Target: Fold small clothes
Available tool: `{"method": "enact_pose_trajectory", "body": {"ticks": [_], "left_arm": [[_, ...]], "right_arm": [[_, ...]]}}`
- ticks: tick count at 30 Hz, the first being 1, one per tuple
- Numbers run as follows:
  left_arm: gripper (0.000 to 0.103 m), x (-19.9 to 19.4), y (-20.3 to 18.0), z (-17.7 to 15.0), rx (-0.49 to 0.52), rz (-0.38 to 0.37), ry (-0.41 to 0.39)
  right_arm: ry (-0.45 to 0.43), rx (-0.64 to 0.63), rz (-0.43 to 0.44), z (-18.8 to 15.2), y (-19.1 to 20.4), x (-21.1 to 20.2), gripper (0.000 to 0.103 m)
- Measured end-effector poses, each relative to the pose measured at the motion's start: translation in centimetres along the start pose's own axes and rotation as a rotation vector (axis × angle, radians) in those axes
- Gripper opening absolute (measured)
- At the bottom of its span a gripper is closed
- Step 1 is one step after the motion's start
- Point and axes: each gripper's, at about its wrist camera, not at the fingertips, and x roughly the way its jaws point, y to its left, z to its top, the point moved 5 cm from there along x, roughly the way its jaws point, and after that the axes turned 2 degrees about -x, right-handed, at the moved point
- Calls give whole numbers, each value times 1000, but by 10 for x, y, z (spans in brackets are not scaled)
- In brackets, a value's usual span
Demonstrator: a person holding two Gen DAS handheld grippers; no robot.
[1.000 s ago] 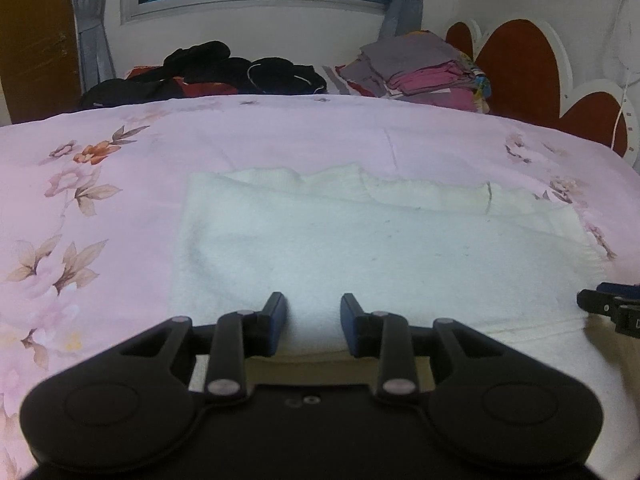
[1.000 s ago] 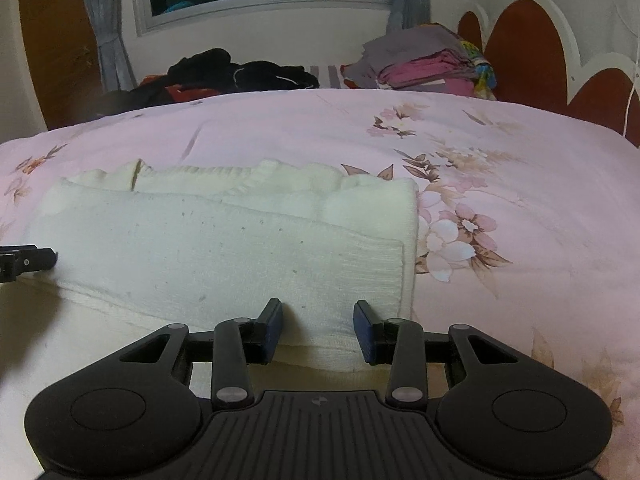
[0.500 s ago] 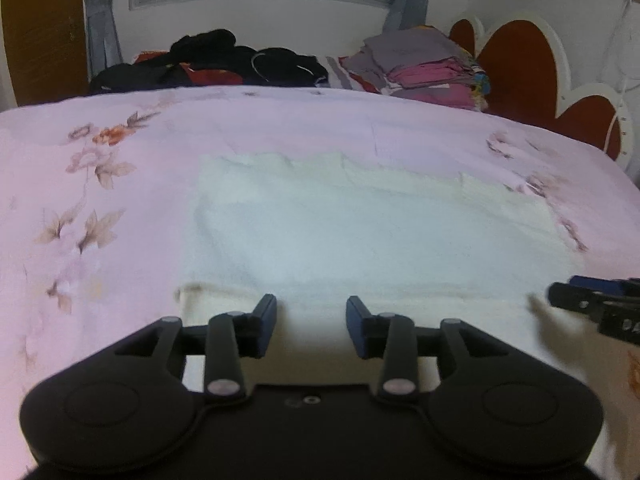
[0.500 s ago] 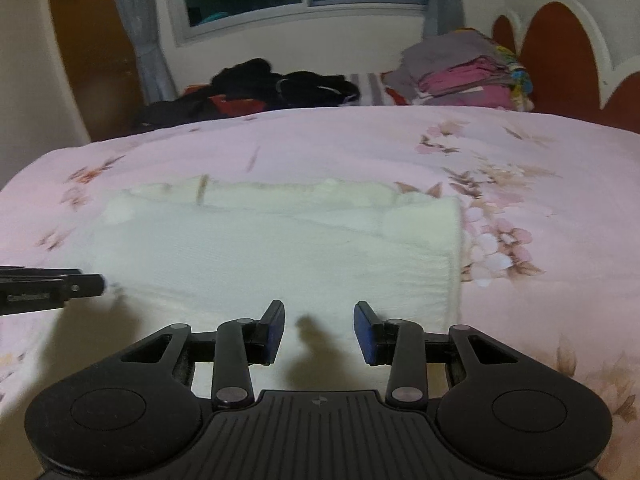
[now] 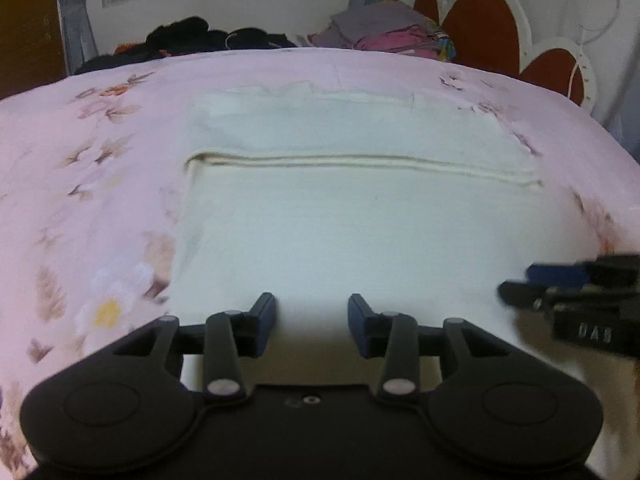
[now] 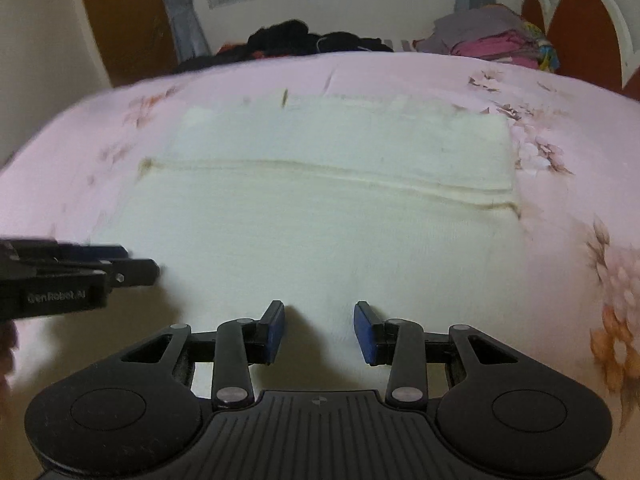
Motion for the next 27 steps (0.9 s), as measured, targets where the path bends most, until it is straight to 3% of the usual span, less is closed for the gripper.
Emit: {"method": "enact_pose_trajectory", "body": {"ticks": [6,15,27], "left_arm": [[40,-30,23,-25,-16,21,5],[41,-74,36,-66,-17,14,15],[58,-124,47,-106,-86,18,52]], "right_arm": [[9,46,-71,-17,-9,-21,38],[26,31,-106,-59,1,-65,38],[22,82,-147,-108,-1,-127,39]]}}
